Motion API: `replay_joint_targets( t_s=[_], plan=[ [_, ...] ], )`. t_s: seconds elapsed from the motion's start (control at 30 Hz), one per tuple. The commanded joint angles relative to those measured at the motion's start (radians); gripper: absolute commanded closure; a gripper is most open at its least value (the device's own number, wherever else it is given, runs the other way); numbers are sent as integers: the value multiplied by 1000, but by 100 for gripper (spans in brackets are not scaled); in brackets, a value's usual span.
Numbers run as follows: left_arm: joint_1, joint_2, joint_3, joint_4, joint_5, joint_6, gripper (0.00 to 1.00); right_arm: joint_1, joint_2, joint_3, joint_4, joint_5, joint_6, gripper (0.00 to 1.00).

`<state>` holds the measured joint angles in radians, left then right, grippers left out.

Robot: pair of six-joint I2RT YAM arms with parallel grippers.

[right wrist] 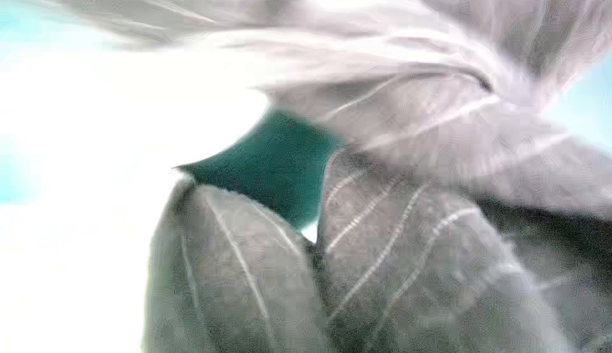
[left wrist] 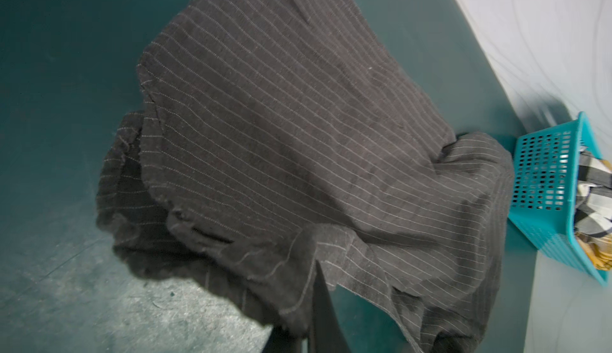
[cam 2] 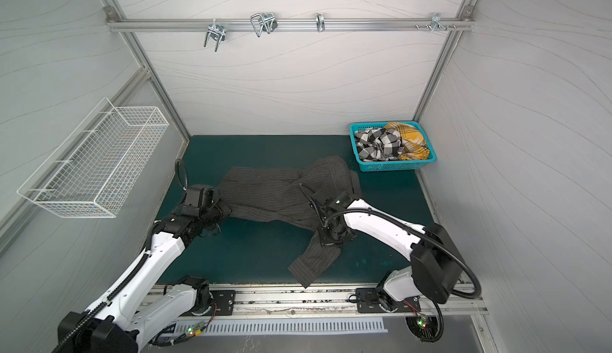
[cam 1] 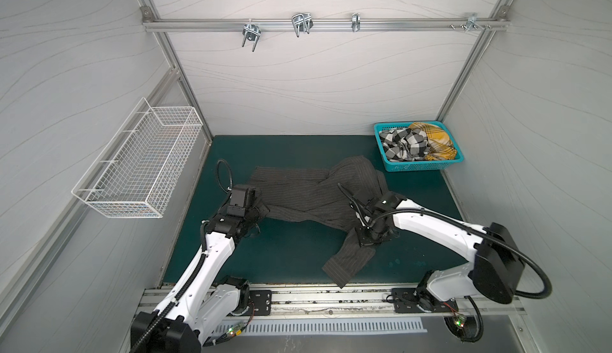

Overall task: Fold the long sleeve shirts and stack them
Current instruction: 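Tug the shirt corner near the basket with the right gripper while the left holds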

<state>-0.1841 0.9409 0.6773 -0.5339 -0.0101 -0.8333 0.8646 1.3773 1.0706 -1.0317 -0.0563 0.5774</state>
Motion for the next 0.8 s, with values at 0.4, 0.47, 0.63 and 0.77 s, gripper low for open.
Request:
replay_joint_targets(
  t_s=[0.4, 0.47, 0.63, 0.77],
  plan=[
    [-5, -60, -88, -120, -24, -43, 100, -523, 453, 689, 52, -446, -55, 27],
    [-5, -71, -82, -123, -22, -50, 100, -513, 371, 590, 38, -328, -79, 23],
    [5, -57, -42, -151, -16, -48, 100, -590, 64, 177, 53, -144, -83, 16],
    [39, -61, -20, -182, 10, -39, 100, -765, -41, -77, 147, -253, -76, 30]
  ],
)
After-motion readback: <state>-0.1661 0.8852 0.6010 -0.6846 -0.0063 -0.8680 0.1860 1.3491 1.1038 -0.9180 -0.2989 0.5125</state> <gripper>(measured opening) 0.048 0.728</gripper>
